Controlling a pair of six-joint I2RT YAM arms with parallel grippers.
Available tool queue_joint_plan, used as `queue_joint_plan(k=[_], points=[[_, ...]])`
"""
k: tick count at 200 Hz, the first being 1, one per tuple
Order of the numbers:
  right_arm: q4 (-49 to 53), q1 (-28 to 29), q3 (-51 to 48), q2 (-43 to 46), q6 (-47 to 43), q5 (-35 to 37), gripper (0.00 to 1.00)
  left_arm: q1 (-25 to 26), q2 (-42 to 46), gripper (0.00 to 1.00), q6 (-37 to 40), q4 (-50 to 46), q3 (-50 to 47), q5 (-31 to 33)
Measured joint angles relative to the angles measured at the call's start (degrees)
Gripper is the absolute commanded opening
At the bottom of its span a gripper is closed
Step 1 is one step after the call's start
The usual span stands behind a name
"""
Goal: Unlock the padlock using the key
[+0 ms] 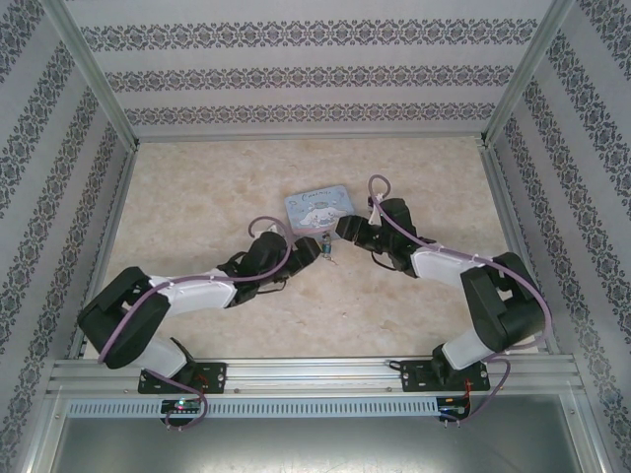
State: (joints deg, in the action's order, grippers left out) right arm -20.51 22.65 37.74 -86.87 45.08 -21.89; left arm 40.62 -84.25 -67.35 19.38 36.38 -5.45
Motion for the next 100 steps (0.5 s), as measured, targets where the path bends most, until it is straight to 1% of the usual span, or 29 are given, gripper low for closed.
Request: queue_joint_plan(k=[29, 47, 72, 100], points=[[-0.83, 0.0, -3.69, 2.51, -0.26, -0.04, 0.54, -4.02, 2.16, 0.92, 6.51, -9.4, 6.86, 1.22], [-2.32, 0.11, -5.09, 1.73, -0.66, -0.15, 0.5, -6.73, 1.92, 0.93, 10.91, -15.17, 12.07, 1.46], [-4.98, 0.87, -5.4, -1.62, -1.75, -1.11, 0.44, -9.64, -0.98, 0.95, 17.64, -22.64, 19.74, 2.38], [-7.72, 2.03, -5.35, -5.2, -2.71, -1.99, 0.4, -11.1, -5.68, 0.97, 23.76, -29.33, 26.1, 3.15]])
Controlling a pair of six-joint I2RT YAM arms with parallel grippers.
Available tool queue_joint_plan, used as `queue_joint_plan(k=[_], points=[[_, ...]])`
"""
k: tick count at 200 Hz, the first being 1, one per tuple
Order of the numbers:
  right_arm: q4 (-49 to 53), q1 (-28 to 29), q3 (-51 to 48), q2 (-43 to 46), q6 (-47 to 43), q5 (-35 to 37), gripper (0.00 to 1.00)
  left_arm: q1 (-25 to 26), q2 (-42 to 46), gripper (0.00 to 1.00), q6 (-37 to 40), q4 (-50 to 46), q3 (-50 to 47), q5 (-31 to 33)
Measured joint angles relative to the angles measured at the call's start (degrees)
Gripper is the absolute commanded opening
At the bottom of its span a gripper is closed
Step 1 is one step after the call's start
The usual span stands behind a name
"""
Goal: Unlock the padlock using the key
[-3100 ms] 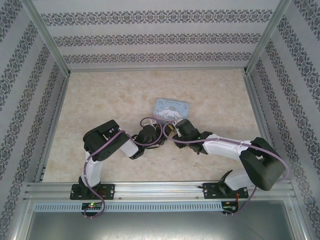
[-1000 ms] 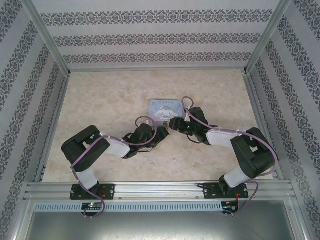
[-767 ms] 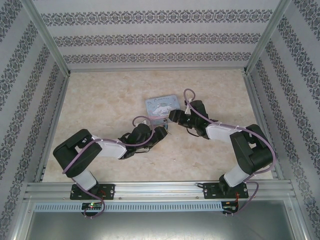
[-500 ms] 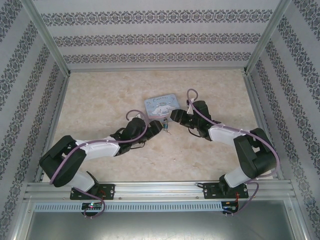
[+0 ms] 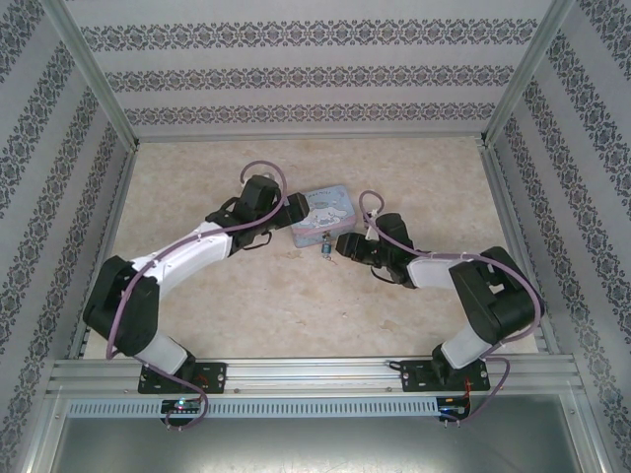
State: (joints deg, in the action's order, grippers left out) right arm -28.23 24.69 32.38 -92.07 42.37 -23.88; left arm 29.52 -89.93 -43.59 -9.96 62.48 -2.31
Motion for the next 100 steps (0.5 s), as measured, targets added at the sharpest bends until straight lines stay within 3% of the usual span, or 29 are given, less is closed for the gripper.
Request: queue_joint_plan(k=[100], points=[[-5.09, 2.29, 2.08, -8.37, -1.79, -1.09, 0.38, -0.83, -7.54, 0.98, 5.75, -7.37, 5.18, -0.68]])
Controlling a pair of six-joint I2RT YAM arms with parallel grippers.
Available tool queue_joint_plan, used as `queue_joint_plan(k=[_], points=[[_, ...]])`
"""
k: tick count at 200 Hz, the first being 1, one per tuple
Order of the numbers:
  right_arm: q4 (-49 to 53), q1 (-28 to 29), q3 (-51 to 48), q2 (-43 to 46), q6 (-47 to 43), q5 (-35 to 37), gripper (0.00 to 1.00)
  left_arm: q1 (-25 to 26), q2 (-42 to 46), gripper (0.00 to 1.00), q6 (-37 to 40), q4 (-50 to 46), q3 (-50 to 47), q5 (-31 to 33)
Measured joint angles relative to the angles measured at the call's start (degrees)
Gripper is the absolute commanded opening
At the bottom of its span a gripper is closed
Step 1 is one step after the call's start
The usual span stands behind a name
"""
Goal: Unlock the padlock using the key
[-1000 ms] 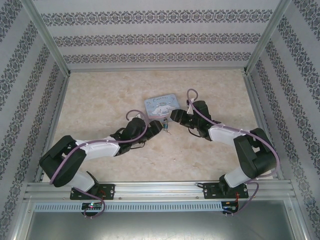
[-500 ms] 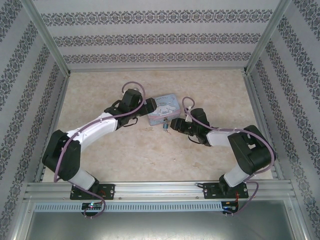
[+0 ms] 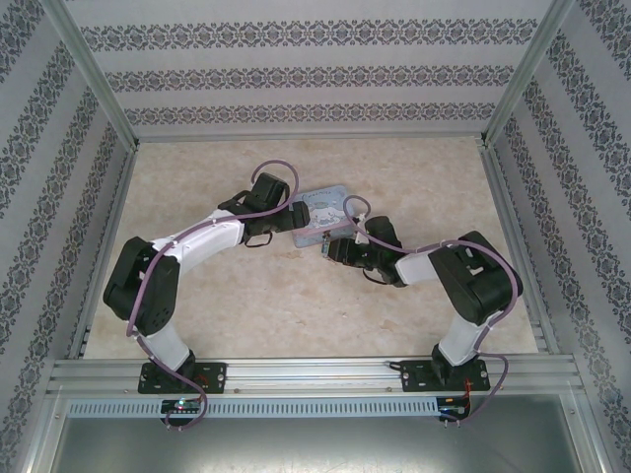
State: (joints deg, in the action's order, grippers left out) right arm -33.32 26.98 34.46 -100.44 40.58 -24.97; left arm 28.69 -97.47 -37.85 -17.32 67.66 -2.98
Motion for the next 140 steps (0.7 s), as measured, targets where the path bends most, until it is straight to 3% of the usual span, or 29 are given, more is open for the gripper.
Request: queue_joint_plan(k=[65, 140], points=[[-2.93, 0.98, 1.27, -2.45, -0.02, 0.04, 0.34, -0.31, -0.13, 0.98, -0.02, -0.02, 0.11, -0.48], [-5.51, 1.4, 1.38, -4.42, 1.66, -0.13, 0.0, -0.33, -0.35, 0.98, 0.0, 0.0, 0.13, -1.49]])
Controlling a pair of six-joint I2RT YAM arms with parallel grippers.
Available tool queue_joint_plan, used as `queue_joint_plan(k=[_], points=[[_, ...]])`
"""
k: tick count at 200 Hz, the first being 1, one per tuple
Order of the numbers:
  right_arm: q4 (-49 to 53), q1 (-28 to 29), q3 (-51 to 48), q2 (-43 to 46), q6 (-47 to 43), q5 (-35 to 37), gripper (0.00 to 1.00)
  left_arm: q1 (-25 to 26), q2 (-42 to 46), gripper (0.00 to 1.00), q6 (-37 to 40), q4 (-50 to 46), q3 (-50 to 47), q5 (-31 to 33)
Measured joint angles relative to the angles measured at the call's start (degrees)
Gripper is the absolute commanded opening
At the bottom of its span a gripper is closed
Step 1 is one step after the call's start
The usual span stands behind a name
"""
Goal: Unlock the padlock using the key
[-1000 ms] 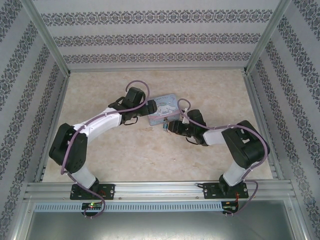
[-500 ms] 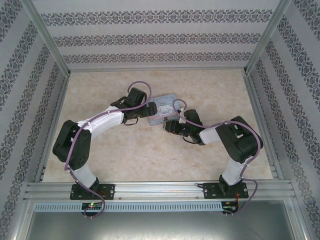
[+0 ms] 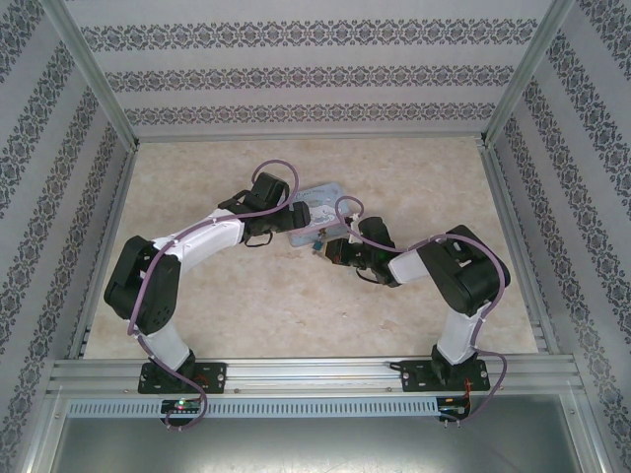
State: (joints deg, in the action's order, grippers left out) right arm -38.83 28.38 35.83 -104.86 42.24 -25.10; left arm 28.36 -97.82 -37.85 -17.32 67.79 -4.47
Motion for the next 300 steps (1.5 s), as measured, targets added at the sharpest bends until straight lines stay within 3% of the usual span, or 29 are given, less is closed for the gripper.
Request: queue_joint_plan(k=[46, 63, 84, 99, 121, 159, 200, 243, 274, 300], points=[[-1.29, -0.48, -1.16, -0.04, 2.16, 0.02, 0.0, -0.26, 0.0, 0.99, 1.14, 0.0, 0.0, 0.24], [-2.25, -0.55, -2.29, -0.04, 3.21, 0.02, 0.08, -0.35, 0.0, 0.99, 1.64, 0.0, -0.04, 0.44], [-5.64, -0.7, -3.67, 0.13, 4.63, -0.61, 0.31, -0.35, 0.0, 0.99, 1.88, 0.0, -0.07, 0.44], [-7.58, -0.76, -4.26, 0.63, 5.92, -0.79, 0.39, -0.35, 0.0, 0.99, 1.9, 0.0, -0.11, 0.44], [-8.44, -0.92, -4.52, 0.87, 6.38, -0.94, 0.39, -0.35, 0.0, 0.99, 1.92, 0.02, -0.42, 0.44], [-6.64, -1.64, -3.58, 0.98, 6.97, -0.87, 0.28, -0.35, 0.24, 0.99, 1.9, 0.04, -1.27, 0.44], [-1.88, -1.97, 4.35, 0.98, 6.91, -0.85, 0.24, -0.35, 2.05, 0.99, 1.64, 0.07, -3.45, 0.39], [1.11, -2.03, 15.89, -2.36, 7.13, -1.31, 0.3, -0.35, 2.47, 0.99, 1.2, 0.11, -4.57, 0.2], [1.22, -1.99, 12.44, -1.79, 7.37, -1.07, 0.45, -0.35, 2.58, 0.99, 1.2, 0.11, -4.57, 0.22], [2.19, -1.88, 8.35, -1.53, 6.91, -0.68, 0.5, -0.35, 2.58, 0.99, 1.27, 0.11, -4.57, 0.26]])
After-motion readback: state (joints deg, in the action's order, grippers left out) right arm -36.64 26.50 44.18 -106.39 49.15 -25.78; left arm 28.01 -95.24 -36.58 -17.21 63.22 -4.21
